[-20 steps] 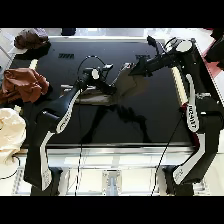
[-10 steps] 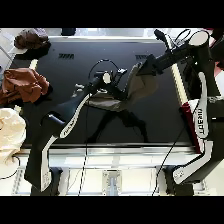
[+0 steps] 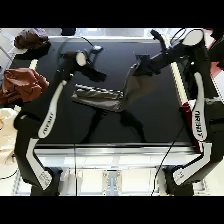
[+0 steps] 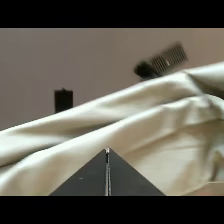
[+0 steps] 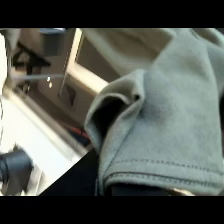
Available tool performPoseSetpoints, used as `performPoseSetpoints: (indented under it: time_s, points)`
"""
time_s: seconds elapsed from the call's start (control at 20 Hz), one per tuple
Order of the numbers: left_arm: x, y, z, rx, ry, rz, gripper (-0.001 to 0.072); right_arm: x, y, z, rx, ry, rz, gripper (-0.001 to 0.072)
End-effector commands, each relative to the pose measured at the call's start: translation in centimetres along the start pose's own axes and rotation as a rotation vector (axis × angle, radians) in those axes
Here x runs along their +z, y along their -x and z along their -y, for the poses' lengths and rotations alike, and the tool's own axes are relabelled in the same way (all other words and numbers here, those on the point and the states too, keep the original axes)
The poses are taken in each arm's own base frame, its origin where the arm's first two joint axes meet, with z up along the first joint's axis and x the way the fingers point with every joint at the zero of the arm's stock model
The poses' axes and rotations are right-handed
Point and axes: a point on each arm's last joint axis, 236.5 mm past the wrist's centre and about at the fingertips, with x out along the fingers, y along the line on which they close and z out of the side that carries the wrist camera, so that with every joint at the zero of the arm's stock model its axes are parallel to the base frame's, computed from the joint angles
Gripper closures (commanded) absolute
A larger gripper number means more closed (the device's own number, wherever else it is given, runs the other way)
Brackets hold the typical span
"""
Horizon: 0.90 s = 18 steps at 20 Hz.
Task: Fold the shirts.
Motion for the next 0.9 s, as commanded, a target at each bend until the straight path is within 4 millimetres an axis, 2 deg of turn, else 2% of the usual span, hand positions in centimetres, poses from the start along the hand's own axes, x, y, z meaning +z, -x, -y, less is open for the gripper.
performPoseSetpoints:
  time_s: [0.0, 0.15, 0.2, 0.3, 0.35, 0.4, 0.45, 0.5, 0.55, 0.65, 0.7, 0.8, 0.85]
  points:
    - [0.9, 5.1, -6.1, 0.092, 0.074, 0.069, 0.0699, 3.1, -4.9, -3.3, 0.033, 0.043, 0.108, 0.0691]
    - [1.3, 7.5, -8.1, 0.121, 0.104, 0.108, 0.0699, 5.8, -10.9, -6.8, 0.097, 0.069, 0.217, 0.0688]
    - [1.3, 8.0, -8.5, 0.127, 0.109, 0.112, 0.0699, 7.1, -12.4, -8.3, 0.117, 0.076, 0.287, 0.0623]
    - [0.9, 8.4, -9.0, 0.131, 0.118, 0.104, 0.0699, 9.0, -13.7, -11.2, 0.147, 0.093, 0.417, 0.0126]
    - [0.7, 8.5, -9.1, 0.131, 0.122, 0.096, 0.0699, 9.5, -13.7, -12.4, 0.16, 0.102, 0.456, 0.0091]
    - [0.5, 8.5, -9.3, 0.132, 0.126, 0.091, 0.0699, 9.7, -13.6, -13.1, 0.164, 0.116, 0.474, 0.0094]
    - [0.4, 8.5, -9.4, 0.132, 0.128, 0.086, 0.0699, 9.8, -13.3, -12.7, 0.147, 0.126, 0.474, 0.0095]
    - [0.2, 8.5, -9.4, 0.131, 0.129, 0.08, 0.0699, 9.7, -12.9, -11.5, 0.107, 0.143, 0.46, 0.0095]
    - [0.1, 8.5, -9.4, 0.13, 0.129, 0.073, 0.0699, 9.5, -12.2, -9.4, 0.04, 0.166, 0.431, 0.01]
    - [-0.1, 8.5, -9.5, 0.13, 0.132, 0.068, 0.0699, 8.0, -9.7, -2.9, -0.143, 0.184, 0.316, 0.0101]
    - [-0.1, 8.5, -9.6, 0.131, 0.133, 0.069, 0.0699, 6.6, -7.9, 1.4, -0.252, 0.156, 0.237, 0.0102]
    - [-0.1, 8.5, -9.6, 0.131, 0.133, 0.07, 0.0699, 3.6, -4.7, 9.0, -0.414, 0.017, 0.106, 0.0101]
    - [-0.1, 8.5, -9.6, 0.131, 0.133, 0.07, 0.0699, 2.2, -3.9, 11.6, -0.446, -0.048, 0.065, 0.0102]
